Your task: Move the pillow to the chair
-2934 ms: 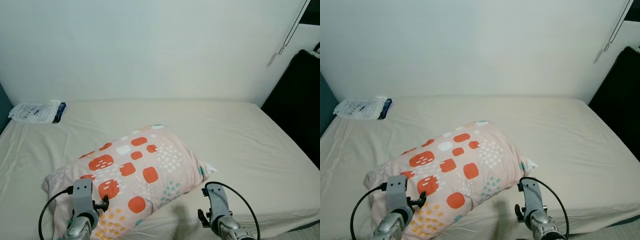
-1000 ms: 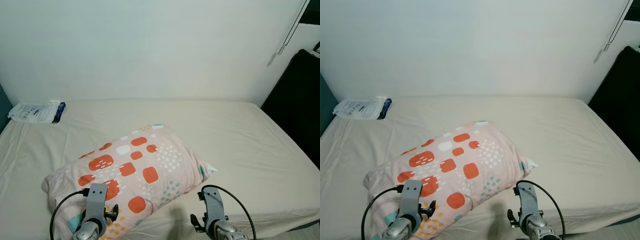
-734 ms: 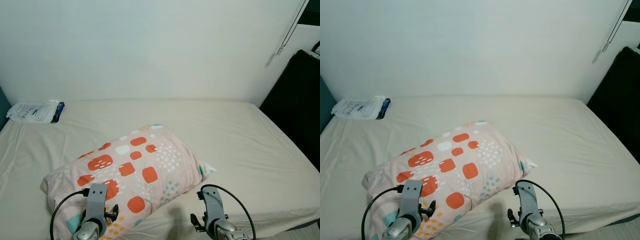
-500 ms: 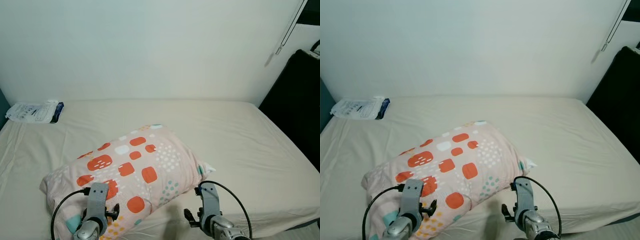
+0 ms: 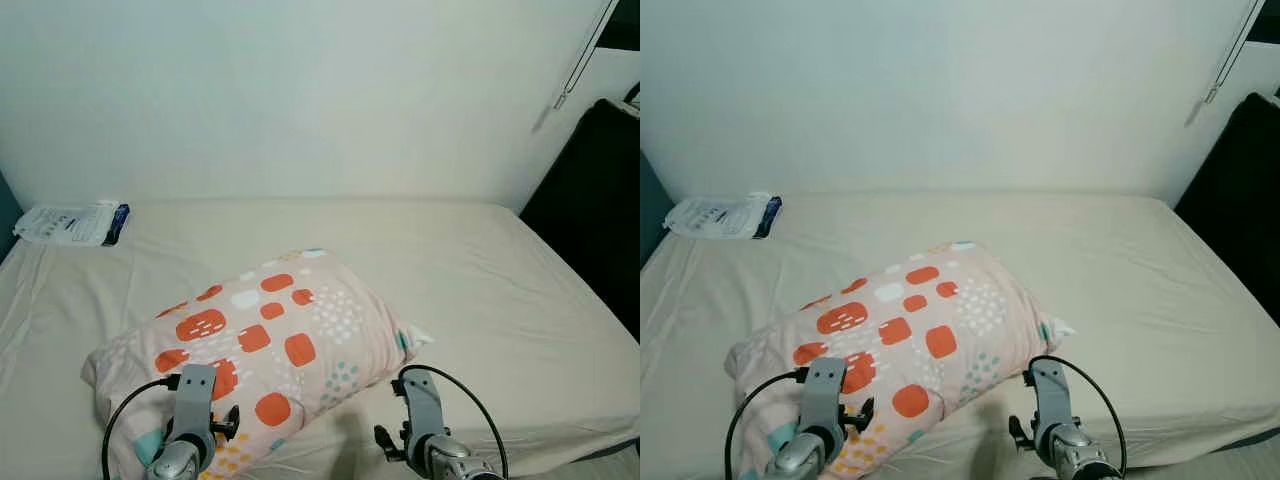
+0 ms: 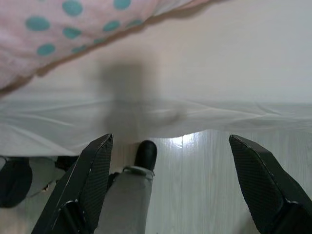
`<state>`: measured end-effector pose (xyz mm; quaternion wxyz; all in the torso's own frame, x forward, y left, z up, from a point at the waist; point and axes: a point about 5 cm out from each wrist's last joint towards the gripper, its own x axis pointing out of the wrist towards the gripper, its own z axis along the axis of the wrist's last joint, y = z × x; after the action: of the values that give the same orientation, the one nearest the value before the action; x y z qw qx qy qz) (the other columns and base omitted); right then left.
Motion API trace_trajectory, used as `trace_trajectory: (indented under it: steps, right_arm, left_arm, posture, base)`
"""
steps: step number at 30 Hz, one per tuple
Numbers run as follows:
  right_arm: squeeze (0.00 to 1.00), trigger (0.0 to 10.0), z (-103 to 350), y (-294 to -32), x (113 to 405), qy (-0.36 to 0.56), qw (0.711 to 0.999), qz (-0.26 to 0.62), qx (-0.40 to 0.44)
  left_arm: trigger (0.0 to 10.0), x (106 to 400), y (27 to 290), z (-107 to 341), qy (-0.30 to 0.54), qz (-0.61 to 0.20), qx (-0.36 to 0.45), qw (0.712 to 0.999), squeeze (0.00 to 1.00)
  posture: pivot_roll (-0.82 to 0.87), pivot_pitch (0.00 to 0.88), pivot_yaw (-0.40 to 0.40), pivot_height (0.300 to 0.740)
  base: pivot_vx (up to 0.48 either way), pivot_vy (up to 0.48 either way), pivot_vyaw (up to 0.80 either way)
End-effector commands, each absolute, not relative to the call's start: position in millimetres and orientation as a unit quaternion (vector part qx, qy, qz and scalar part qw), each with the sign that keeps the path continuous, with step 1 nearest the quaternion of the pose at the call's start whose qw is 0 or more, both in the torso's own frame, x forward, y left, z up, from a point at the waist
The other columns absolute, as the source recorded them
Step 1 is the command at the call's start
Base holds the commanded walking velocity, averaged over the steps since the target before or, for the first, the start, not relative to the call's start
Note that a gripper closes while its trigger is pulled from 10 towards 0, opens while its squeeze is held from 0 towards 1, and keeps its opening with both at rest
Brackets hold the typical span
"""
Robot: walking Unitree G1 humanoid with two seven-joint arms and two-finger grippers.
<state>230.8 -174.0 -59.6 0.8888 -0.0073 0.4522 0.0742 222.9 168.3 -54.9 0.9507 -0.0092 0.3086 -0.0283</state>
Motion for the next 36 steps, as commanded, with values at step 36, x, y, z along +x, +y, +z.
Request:
trace_trajectory:
  steps: [36]
  right_arm:
    - [0.0, 10.0, -56.8, -177.3, 234.9, 0.442, 0.892, 0.08, -0.054]
  left_arm:
    - [10.0, 222.7, 166.0, -55.0, 0.306, -0.027, -0.015, 0.951, 0.0]
  posture:
    - [0.08, 0.0, -0.103, 0.74]
  base:
    - [0.0, 0.0, 0.0]
